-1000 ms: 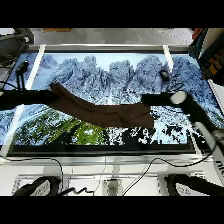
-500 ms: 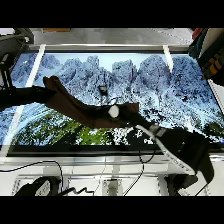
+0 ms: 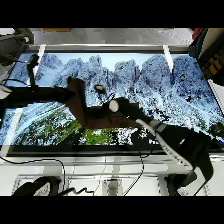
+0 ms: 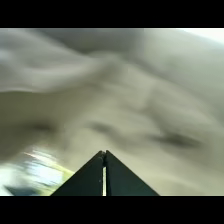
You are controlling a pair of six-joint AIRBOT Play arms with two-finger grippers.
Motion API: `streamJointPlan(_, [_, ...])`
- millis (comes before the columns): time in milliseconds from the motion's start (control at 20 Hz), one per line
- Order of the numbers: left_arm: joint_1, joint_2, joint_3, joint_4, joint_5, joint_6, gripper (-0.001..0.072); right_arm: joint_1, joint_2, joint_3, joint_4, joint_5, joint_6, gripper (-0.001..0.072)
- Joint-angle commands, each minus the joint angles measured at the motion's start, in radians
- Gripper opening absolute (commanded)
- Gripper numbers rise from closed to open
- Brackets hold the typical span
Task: Fold the clothes and pants, and hang the long-sleeved shirts on hangers.
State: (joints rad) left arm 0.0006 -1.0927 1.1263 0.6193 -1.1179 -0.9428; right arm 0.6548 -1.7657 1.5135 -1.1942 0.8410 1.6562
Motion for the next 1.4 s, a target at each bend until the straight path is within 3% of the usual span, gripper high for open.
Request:
streamJointPlan(0, [-0.161, -0.082, 0.0, -0.148, 0.13, 0.0, 0.0015, -0.2, 0.09, 0.004, -0.289, 0.296, -0.01, 0.0019])
streamJointPlan(200, [-0.451, -0.224, 0.0, -0.198, 0.41, 0.0, 0.0016, -0.5, 0.219, 0.004, -0.328, 0.423, -0.128, 0.0019])
streamJointPlan(300, [-0.586, -0.303, 0.0, -0.256, 0.553, 0.001, 0.0026, -0.64, 0.253, 0.004, -0.327, 0.442, -0.133, 0.0019])
streamJointPlan(350, [-0.638, -0.336, 0.0, -0.285, 0.6, 0.001, 0.0071, -0.707, 0.261, 0.004, -0.326, 0.451, -0.133, 0.0019])
streamJointPlan(400, [-0.681, -0.364, 0.0, -0.291, 0.629, 0.001, 0.0344, -0.764, 0.261, 0.004, -0.321, 0.462, -0.133, 0.0019])
streamJointPlan(450, [-0.708, -0.382, 0.0, -0.291, 0.645, 0.0, 0.072, -0.818, 0.261, -0.001, -0.311, 0.469, -0.133, 0.0019])
streamJointPlan(550, [-0.722, -0.394, 0.0, -0.291, 0.655, -0.002, 0.0712, -0.904, 0.26, -0.03, -0.247, 0.468, -0.201, 0.0019])
streamJointPlan(600, [-0.711, -0.389, 0.001, -0.291, 0.655, -0.002, 0.0712, -0.948, 0.26, -0.059, -0.161, 0.467, -0.291, 0.0019])
streamJointPlan(700, [-0.678, -0.37, 0.001, -0.291, 0.653, -0.002, 0.0712, -1.026, 0.26, -0.154, 0.118, 0.499, -0.571, 0.0018])
streamJointPlan(800, [-0.634, -0.349, 0.001, -0.291, 0.645, -0.002, 0.0712, -1.073, 0.259, -0.275, 0.333, 0.534, -0.712, 0.0031])
streamJointPlan(850, [-0.614, -0.342, 0.001, -0.291, 0.64, -0.002, 0.0712, -1.078, 0.259, -0.335, 0.385, 0.522, -0.725, 0.0197])
streamJointPlan(900, [-0.594, -0.338, 0.001, -0.291, 0.631, -0.002, 0.0712, -1.07, 0.258, -0.386, 0.415, 0.504, -0.726, 0.0544])
streamJointPlan(950, [-0.577, -0.336, 0.001, -0.291, 0.624, -0.002, 0.0712, -1.054, 0.257, -0.433, 0.425, 0.484, -0.723, 0.07])
streamJointPlan(1200, [-0.542, -0.336, 0.001, -0.291, 0.62, 0.001, 0.0711, -0.866, 0.199, -0.52, 0.432, 0.361, -0.663, 0.0699])
streamJointPlan(1350, [-0.542, -0.336, 0.001, -0.291, 0.62, 0.0, 0.0711, -0.724, 0.148, -0.513, 0.483, 0.213, -0.612, 0.07])
